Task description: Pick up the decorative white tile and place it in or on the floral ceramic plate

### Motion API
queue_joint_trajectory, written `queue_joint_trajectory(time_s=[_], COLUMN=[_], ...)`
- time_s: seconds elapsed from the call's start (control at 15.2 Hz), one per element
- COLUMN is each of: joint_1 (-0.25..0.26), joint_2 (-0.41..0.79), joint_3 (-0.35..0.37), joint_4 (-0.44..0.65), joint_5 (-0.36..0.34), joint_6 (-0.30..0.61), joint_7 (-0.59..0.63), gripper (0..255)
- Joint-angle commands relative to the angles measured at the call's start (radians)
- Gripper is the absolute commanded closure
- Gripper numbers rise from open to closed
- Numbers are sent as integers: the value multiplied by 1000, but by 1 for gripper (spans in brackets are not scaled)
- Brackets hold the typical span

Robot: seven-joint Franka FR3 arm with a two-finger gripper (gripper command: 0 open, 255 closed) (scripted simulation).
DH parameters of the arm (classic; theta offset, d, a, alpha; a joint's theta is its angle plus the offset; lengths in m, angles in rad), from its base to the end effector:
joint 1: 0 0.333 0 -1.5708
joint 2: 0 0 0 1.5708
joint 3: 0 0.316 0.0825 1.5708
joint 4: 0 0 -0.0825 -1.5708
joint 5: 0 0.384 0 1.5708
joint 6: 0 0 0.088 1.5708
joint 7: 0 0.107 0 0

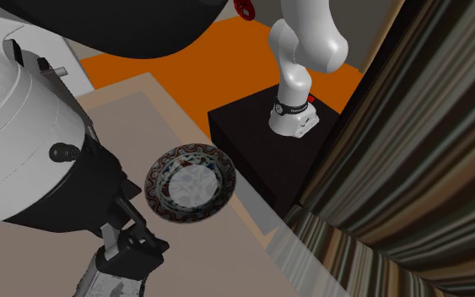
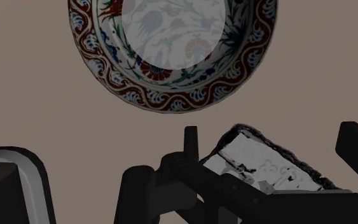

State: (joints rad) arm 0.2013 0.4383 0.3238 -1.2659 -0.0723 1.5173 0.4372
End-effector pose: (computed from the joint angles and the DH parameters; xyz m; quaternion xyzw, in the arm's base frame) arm 0.5985 0.2883 0.5043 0.9954 0.0361 -0.0882 0.0093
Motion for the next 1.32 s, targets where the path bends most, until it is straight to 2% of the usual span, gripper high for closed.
queue_joint_trajectory(time_s=[0.0, 0.07, 0.13, 0.73, 0.79, 1.06, 1.25], joint_1=[0, 0, 0, 0, 0, -56, -76], joint_2=[0, 0, 0, 0, 0, 75, 180], joint_3=[0, 0, 0, 0, 0, 31, 62], joint_4=[0, 0, 0, 0, 0, 63, 191], joint_5=[0, 0, 0, 0, 0, -48, -82], joint_6=[0, 0, 0, 0, 0, 78, 101], joint_7=[0, 0, 0, 0, 0, -392, -673], gripper=[0, 0, 255, 255, 0, 0, 0])
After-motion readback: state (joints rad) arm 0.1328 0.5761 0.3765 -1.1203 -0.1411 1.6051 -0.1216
